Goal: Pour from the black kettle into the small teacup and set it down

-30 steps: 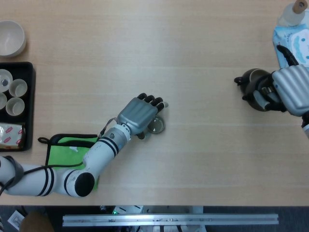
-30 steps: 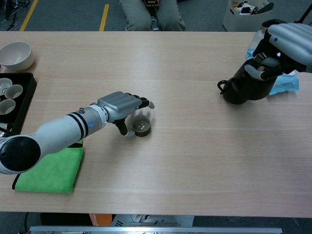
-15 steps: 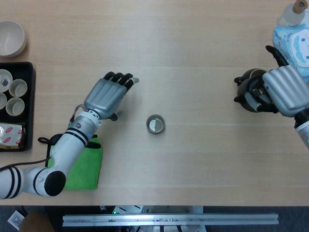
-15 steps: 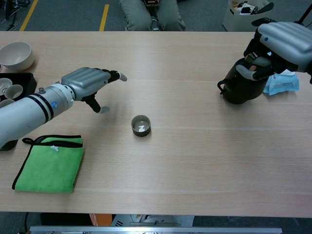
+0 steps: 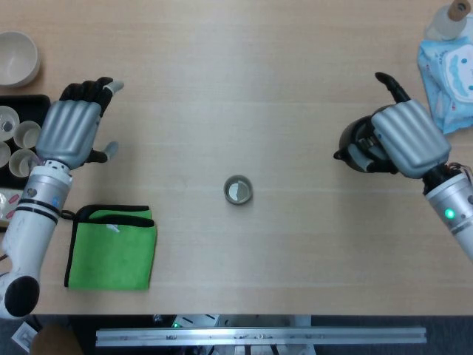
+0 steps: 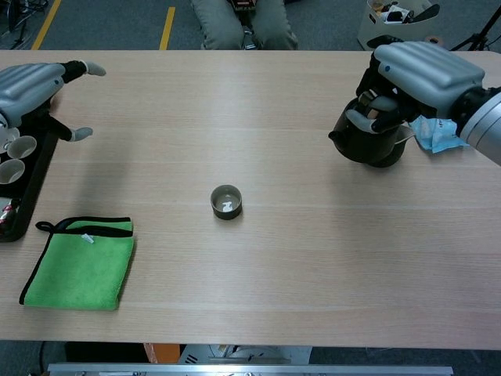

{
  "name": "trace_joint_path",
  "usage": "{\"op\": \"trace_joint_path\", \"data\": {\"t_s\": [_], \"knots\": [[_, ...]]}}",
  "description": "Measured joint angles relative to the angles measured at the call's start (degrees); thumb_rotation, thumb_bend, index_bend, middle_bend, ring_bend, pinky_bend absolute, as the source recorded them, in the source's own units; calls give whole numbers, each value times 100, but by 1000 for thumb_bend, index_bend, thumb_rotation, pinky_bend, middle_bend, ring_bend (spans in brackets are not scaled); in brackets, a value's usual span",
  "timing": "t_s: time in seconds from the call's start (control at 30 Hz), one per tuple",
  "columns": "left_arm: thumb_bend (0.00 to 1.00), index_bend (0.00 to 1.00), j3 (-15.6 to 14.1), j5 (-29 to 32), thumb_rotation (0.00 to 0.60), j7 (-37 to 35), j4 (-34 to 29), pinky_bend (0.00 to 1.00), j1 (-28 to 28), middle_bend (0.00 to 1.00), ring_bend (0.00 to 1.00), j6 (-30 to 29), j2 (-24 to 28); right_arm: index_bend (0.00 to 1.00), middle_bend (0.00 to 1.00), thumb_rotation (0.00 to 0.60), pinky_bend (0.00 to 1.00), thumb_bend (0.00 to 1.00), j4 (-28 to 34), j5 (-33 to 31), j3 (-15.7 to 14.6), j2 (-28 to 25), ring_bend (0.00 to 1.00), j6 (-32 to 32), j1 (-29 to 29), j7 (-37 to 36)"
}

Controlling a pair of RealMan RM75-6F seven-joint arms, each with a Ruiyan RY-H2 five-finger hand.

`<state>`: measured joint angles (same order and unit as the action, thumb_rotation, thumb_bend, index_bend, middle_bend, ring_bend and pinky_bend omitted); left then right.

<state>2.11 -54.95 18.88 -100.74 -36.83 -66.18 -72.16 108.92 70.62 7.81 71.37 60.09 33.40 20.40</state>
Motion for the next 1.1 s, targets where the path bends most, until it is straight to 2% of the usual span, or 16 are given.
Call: {"op": "trace_joint_path", "data": {"t_s": [0.47, 1.1], "knots": [[282, 108, -261, -1319, 600, -565, 27, 126, 825, 115, 111, -754, 333, 1000, 935, 582, 2, 383, 56, -303, 76, 499, 852, -176, 386, 449], [283, 110, -245, -1941, 600, -818, -85, 126, 1430, 116, 111, -1055, 872, 1000, 935, 584, 2, 383, -307, -834, 110, 1501, 852, -338, 999, 1185]]}}
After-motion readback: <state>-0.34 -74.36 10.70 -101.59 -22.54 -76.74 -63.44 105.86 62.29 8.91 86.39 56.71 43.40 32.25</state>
